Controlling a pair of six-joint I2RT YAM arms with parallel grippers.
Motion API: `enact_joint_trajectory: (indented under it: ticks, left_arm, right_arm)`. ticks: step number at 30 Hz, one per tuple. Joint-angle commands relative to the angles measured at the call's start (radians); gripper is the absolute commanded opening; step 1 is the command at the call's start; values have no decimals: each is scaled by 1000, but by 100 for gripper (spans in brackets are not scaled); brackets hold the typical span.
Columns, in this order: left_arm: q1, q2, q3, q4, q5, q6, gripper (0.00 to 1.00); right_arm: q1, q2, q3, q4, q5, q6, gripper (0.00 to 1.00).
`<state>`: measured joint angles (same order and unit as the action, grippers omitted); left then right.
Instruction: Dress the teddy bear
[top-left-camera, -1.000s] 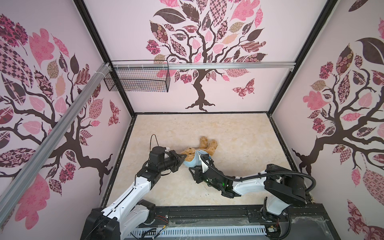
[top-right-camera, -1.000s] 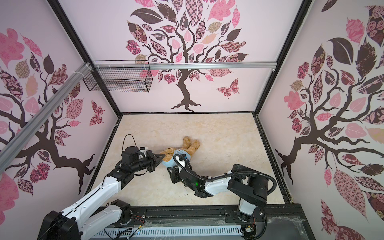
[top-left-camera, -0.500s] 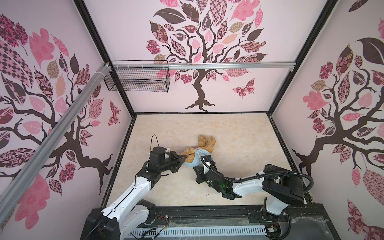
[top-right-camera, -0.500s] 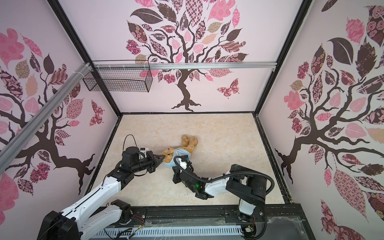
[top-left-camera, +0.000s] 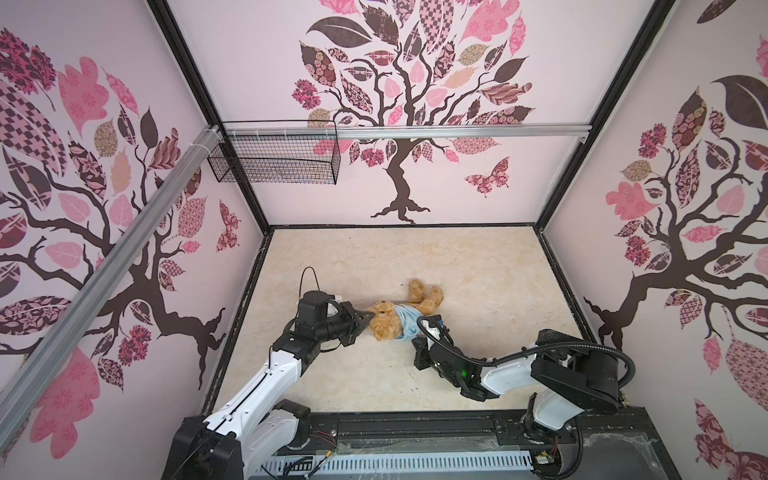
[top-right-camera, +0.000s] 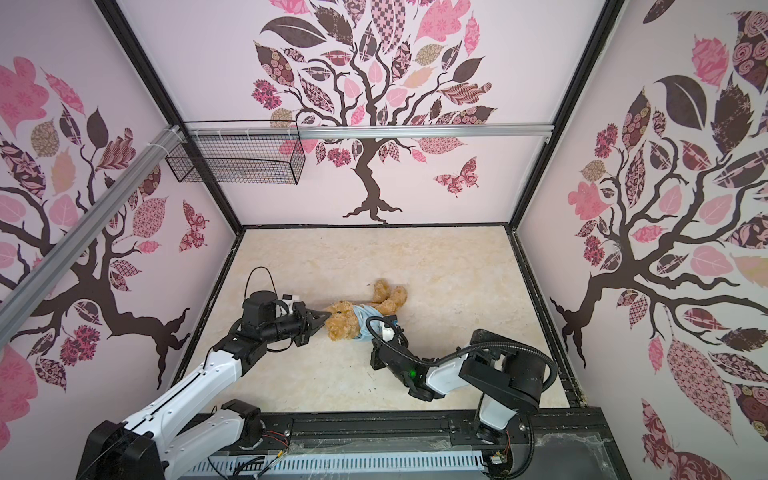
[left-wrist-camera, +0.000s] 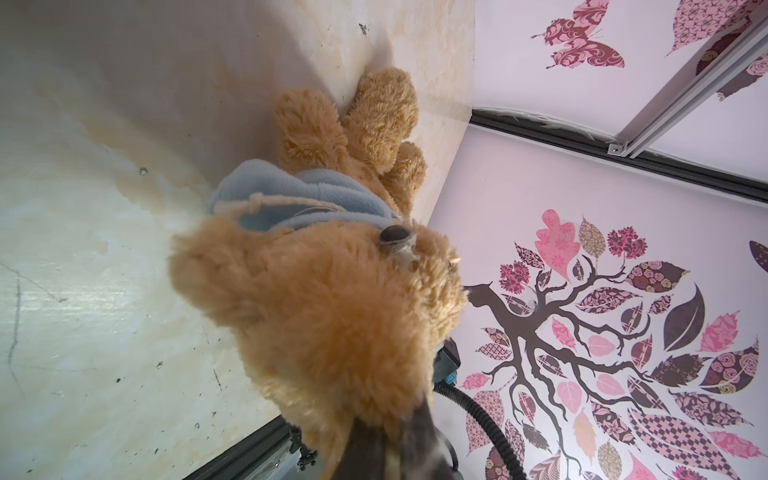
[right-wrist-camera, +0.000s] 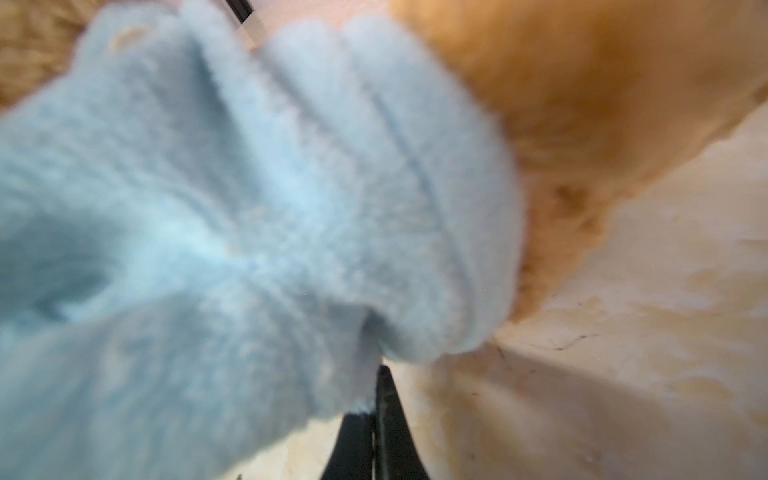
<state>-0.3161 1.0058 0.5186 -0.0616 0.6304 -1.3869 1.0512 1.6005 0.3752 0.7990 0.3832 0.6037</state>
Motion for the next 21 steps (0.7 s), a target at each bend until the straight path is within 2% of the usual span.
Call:
enact_joint_trajectory:
  ticks: [1, 5, 8, 13, 16, 18, 21]
  left_arm:
    - [17, 20, 62, 65, 45, 76, 0]
    - [13, 84, 77, 86, 114, 138, 0]
    - [9, 116, 93, 66, 118, 206, 0]
    - [-4, 184, 114, 62, 127, 304, 0]
    - [-22, 217, 116, 57, 115, 355, 0]
    - [-28, 226, 108, 47, 89, 384, 0]
    - [-29, 227, 80, 50, 38, 408, 2]
  right_arm:
    - [-41, -46, -29, -86, -28, -54, 6]
    - [-44, -114, -16, -130, -203, -168, 26]
    - [-46, -207, 0, -250, -335, -226, 35]
    - [-53, -484, 31, -526, -452, -336, 41]
    - [-103, -615, 66, -601, -535, -359, 44]
    - [-174, -631, 93, -595, -581, -332, 45]
    - [-314, -553, 143, -535, -664, -265, 46]
